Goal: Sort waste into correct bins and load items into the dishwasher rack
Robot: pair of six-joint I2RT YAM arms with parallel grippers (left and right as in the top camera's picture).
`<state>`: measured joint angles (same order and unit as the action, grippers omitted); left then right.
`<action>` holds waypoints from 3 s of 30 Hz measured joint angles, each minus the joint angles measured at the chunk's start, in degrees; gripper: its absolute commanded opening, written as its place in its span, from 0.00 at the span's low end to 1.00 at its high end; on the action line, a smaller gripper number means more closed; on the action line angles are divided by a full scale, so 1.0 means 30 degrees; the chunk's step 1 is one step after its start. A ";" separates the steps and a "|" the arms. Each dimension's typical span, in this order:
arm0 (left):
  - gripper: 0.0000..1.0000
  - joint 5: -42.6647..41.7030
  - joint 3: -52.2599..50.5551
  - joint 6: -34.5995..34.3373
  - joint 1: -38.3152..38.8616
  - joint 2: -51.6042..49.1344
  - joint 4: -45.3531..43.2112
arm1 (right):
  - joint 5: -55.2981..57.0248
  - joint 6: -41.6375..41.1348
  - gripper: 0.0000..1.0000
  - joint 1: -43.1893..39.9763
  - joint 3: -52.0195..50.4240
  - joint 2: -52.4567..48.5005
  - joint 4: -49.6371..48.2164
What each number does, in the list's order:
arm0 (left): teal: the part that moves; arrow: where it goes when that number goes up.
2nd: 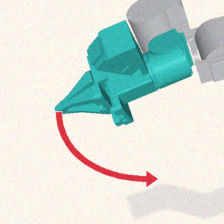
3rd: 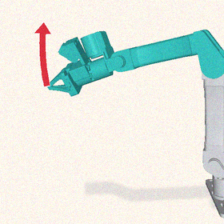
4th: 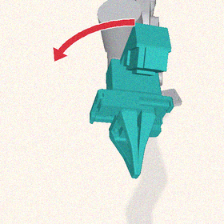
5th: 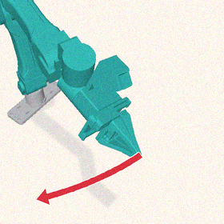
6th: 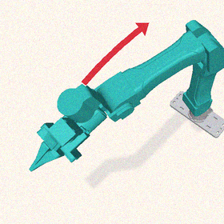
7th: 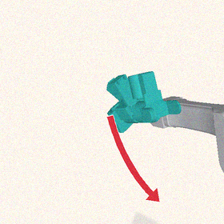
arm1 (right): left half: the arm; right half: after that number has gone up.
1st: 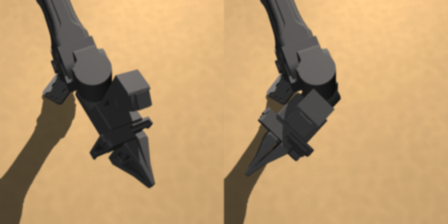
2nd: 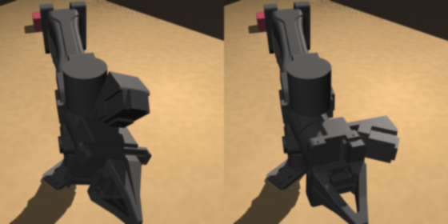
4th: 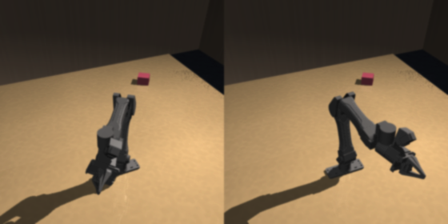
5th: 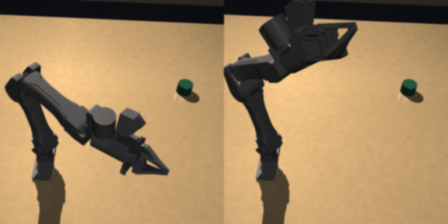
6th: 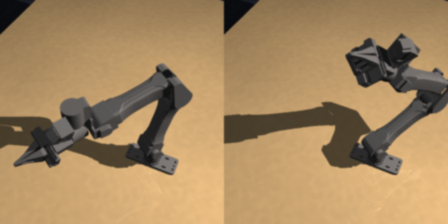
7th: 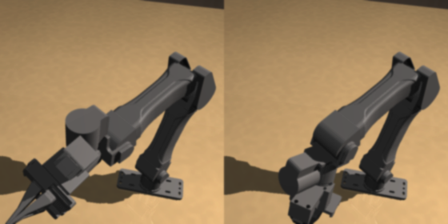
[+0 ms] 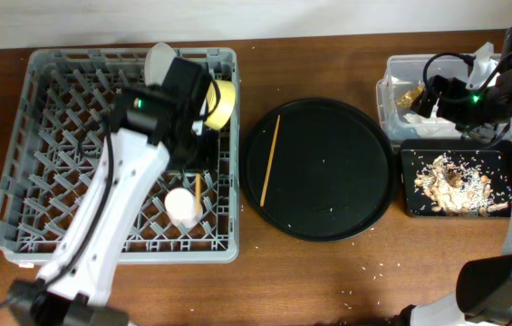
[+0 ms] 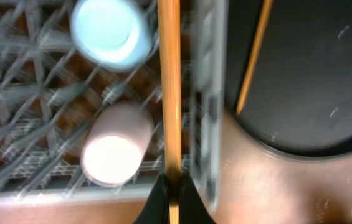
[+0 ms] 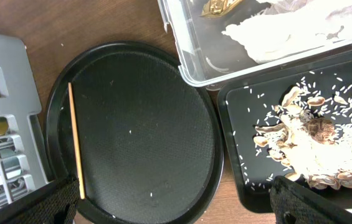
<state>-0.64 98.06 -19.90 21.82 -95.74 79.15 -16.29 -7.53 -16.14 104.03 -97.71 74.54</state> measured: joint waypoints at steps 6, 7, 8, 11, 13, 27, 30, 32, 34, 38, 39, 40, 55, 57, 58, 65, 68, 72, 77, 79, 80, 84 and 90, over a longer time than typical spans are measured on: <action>0.01 -0.0015 -0.7104 -0.1326 0.1122 -0.0466 -0.6579 | 0.0000 -0.0007 0.99 0.0000 0.0000 0.0000 0.0015; 0.01 -0.0007 -0.7344 -0.1333 0.1209 -0.0459 -0.7104 | 0.0000 0.0015 0.98 0.0000 0.0000 0.0000 0.0015; 0.13 0.0000 -0.7431 -0.1341 0.1224 -0.0459 -0.7512 | 0.0000 0.0007 0.99 0.0000 0.0000 0.0000 0.0007; 0.45 0.0066 -0.7701 -0.1304 0.1224 -0.0459 -0.8036 | 0.0000 0.0007 0.98 0.0000 0.0000 0.0000 0.0015; 0.47 0.0087 -0.7716 -0.1268 0.1224 -0.0459 -0.8502 | 0.0000 0.0007 0.99 0.0000 0.0000 0.0000 0.0015; 0.44 0.0044 0.2659 0.2251 0.3395 -0.5195 -0.4663 | 0.0000 0.0000 0.98 0.0000 -0.0007 0.0000 0.0022; 0.44 0.0306 0.5027 0.2863 0.4036 -0.8517 -0.3687 | 0.0000 0.0007 0.98 0.0000 -0.0007 0.0000 0.0036; 0.44 0.0401 0.5034 0.3009 0.4044 -0.9857 -0.3716 | 0.0000 0.0000 0.98 0.0000 -0.0007 0.0000 0.0022; 0.44 0.0452 0.5034 0.3526 0.4044 -1.1169 -0.4102 | 0.0000 0.0007 0.99 0.0000 -0.0007 0.0000 0.0022; 0.41 0.0510 0.5034 0.4816 0.4320 -1.2488 -0.4954 | 0.0000 0.0007 0.98 0.0000 -0.0007 0.0000 0.0022; 0.40 0.0510 0.5064 0.4940 0.4371 -1.2648 -0.4976 | 0.0000 0.0000 0.98 0.0000 -0.0007 0.0000 0.0022; 0.40 0.0510 0.5064 0.5027 0.4415 -1.2874 -0.4976 | 0.0000 0.0000 0.98 0.0000 -0.0007 0.0000 0.0022; 0.00 0.0503 0.9500 0.5275 0.4510 -1.4579 -0.0532 | 0.0000 -0.0015 0.98 0.0000 0.0000 0.0000 0.0015; 0.00 0.0561 1.3988 0.5260 0.4466 -1.4702 0.1698 | 0.0000 0.0000 0.99 0.0000 0.0000 0.0000 0.0015; 0.00 0.0889 1.6305 0.4932 0.4444 -1.4717 0.3104 | -0.0007 0.0000 0.99 0.0000 0.0000 0.0000 0.0051; 0.00 0.3096 1.9948 0.1749 0.3104 -1.1715 0.5872 | 0.0000 0.0000 0.99 0.0000 0.0000 0.0000 0.0015; 0.01 0.3315 1.5023 0.0605 0.2601 -0.8918 0.5727 | 0.0000 -0.0007 0.98 0.0000 0.0000 0.0000 0.0007; 0.01 0.3475 0.8225 -0.1792 0.2062 -0.7031 0.4976 | 0.0000 0.0000 0.98 0.0000 0.0000 0.0000 0.0022; 0.03 0.3439 0.0947 -0.2601 0.2543 -0.6834 -0.0328 | 0.0000 0.0000 0.98 0.0000 -0.0007 0.0000 0.0029; 0.41 0.3293 -0.0430 -0.2674 0.2463 -0.6834 -0.1180 | 0.0000 0.0007 0.98 0.0000 -0.0007 0.0000 0.0022; 0.44 0.3169 -0.0729 -0.2754 0.2419 -0.6834 -0.1260 | -0.0007 -0.0007 0.99 0.0000 -0.0007 0.0000 0.0022; 0.51 0.3228 0.0087 -0.2747 0.2237 -0.6754 -0.0590 | 0.0000 -0.0007 0.98 0.0000 -0.0007 0.0000 0.0022; 0.99 0.4452 0.8684 -0.0015 0.2069 -0.4634 0.0903 | 0.0000 0.0007 0.99 0.0000 -0.0007 -0.0007 0.0015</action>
<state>12.71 124.11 -19.94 28.03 -109.65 81.87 -16.29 -7.51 -16.14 104.01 -97.73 74.59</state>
